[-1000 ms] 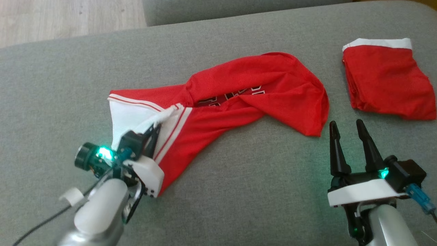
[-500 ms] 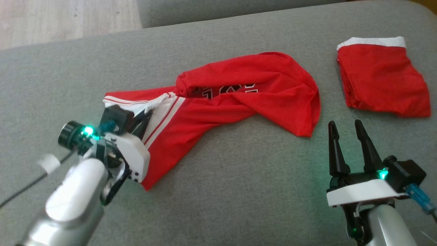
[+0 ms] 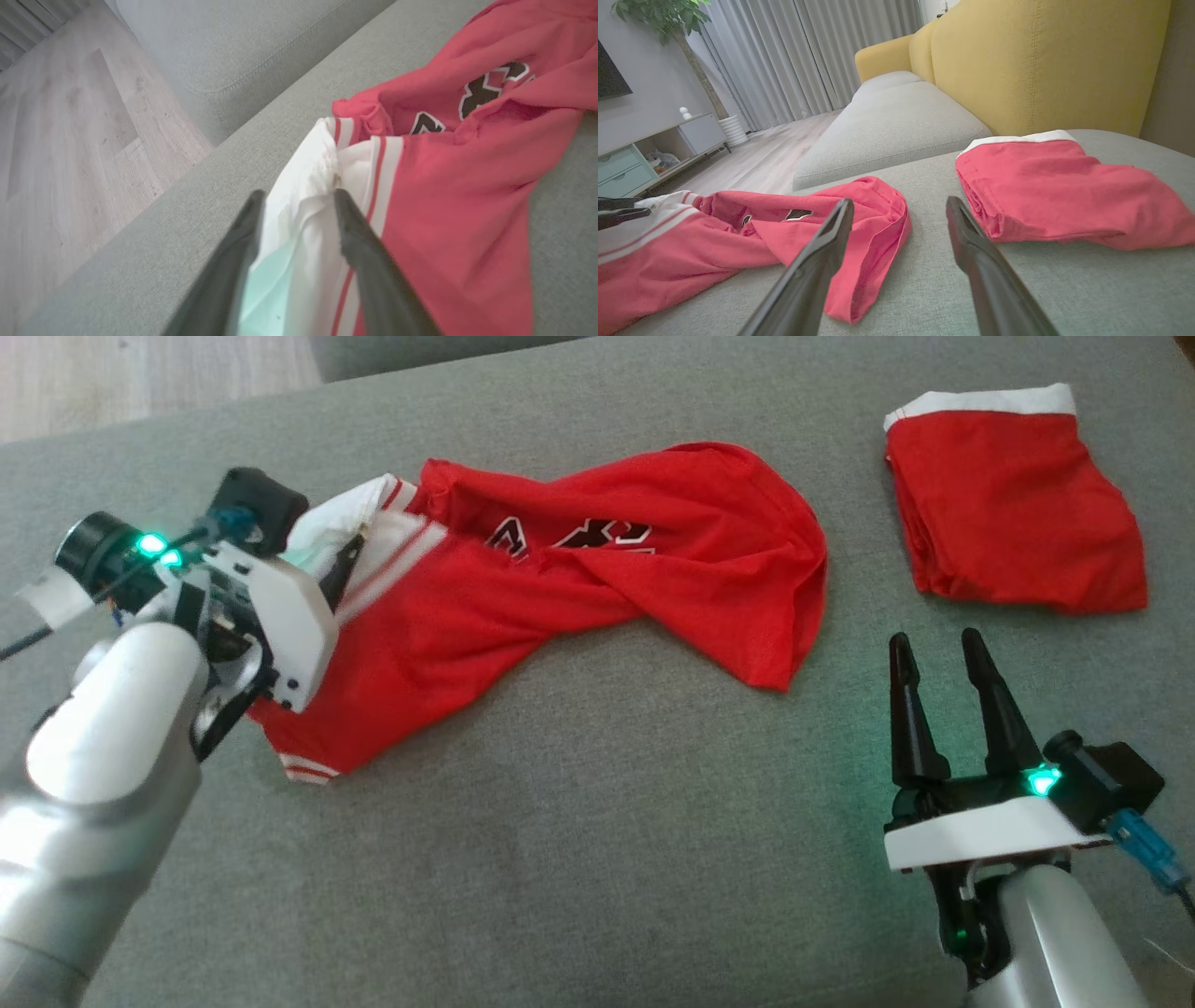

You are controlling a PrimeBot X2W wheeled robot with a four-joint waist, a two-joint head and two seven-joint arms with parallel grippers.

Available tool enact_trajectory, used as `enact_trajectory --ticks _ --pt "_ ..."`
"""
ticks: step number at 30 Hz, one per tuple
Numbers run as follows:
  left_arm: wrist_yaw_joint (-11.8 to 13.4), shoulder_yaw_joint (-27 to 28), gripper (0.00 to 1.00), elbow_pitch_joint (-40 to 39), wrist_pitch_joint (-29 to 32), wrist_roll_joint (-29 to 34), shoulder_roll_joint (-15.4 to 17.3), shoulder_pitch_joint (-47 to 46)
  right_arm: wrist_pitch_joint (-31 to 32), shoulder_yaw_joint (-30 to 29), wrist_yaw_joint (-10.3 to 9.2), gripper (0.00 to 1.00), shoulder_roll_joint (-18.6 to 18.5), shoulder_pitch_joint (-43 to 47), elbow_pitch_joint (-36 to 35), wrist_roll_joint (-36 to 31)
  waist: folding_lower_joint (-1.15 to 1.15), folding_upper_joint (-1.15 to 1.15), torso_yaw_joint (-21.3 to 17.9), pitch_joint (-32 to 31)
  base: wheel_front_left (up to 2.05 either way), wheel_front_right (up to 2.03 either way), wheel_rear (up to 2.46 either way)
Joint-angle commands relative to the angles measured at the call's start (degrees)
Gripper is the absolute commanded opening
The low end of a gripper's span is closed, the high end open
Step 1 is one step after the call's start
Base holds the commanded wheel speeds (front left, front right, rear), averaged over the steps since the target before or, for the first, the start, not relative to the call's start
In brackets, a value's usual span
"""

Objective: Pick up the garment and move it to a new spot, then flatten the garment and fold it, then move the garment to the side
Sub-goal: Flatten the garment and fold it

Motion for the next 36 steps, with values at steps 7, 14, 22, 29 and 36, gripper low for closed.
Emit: enact_trajectory --ticks 7,14,22,29,36 --pt "3.17 3.16 1.00 4.27 -10.57 2.26 1.05 -6.63 -0.61 0.51 -0.04 1.00 -0.27 -1.21 -1.76 -0.50 -0.01 0.00 1.03 -0.38 0.00 0.00 0.00" --pt "9.50 5.62 1.00 6.39 -20.83 2.65 -0.95 -4.81 -0.61 0.06 -0.04 1.00 -0.27 -0.93 -1.73 -1.90 -0.01 0.00 3.48 -1.68 0.00 0.00 0.00" --pt "13.93 9.15 1.00 5.25 -29.11 -0.76 -2.55 1.90 -0.61 -0.37 -0.04 1.00 -0.27 0.40 -1.38 -3.10 -0.01 0.00 6.58 -4.10 0.00 0.00 0.00" --pt "17.19 11.13 1.00 -0.56 -33.08 -4.74 -4.32 13.35 -0.61 -1.05 -0.04 1.00 -0.27 2.41 -1.89 -3.21 -0.01 0.00 9.49 -6.51 0.00 0.00 0.00" --pt "19.86 10.97 1.00 -7.10 -34.34 -7.81 -7.56 24.35 -0.61 -1.14 -0.04 1.00 -0.27 3.60 -1.95 -3.91 -0.01 0.00 11.56 -7.58 0.00 0.00 0.00"
